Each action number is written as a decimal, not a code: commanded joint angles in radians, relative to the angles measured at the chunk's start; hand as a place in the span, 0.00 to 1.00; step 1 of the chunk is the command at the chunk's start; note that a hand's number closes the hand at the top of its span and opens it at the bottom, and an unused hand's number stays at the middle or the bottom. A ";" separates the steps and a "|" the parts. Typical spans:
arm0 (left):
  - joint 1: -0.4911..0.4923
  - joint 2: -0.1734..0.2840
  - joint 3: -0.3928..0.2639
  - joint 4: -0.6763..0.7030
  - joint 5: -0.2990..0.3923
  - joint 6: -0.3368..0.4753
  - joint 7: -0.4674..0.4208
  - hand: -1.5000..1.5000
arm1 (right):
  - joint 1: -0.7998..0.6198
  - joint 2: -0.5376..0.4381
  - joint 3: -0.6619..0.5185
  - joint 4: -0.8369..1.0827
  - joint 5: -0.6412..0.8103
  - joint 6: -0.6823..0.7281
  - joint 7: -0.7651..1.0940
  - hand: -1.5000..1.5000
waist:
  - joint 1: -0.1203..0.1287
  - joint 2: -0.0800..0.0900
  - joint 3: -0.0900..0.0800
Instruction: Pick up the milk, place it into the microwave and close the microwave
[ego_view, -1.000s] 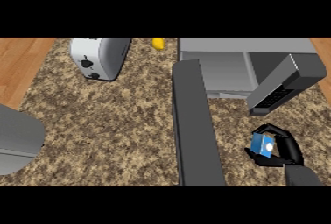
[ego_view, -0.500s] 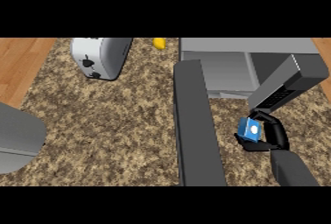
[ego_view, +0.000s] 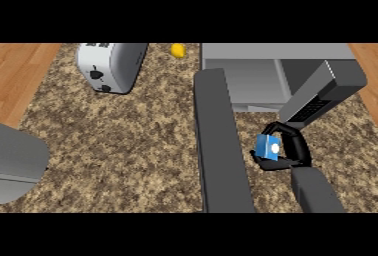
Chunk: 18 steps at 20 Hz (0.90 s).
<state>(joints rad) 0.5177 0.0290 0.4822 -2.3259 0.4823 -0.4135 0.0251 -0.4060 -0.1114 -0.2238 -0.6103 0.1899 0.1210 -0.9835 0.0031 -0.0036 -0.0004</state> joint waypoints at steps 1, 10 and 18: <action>-0.031 0.005 0.021 0.044 0.002 -0.015 0.000 0.00 | 0.008 0.077 0.040 -0.188 -0.017 -0.048 0.134 1.00 | -0.008 -0.002 -0.001; -0.021 -0.006 0.076 0.109 0.018 -0.089 -0.067 0.00 | -0.122 0.100 0.081 -0.247 0.033 -0.196 0.320 1.00 | 0.009 0.003 0.000; -0.020 0.006 0.069 0.026 0.041 -0.049 0.024 0.00 | -0.387 0.026 0.060 0.024 0.145 -0.338 0.399 1.00 | 0.033 0.011 0.001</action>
<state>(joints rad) 0.4898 0.0281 0.5366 -2.2651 0.4996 -0.4696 0.0182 -0.6757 -0.0610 -0.1565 -0.7067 0.2906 -0.1597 -0.6226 0.0236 0.0048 0.0005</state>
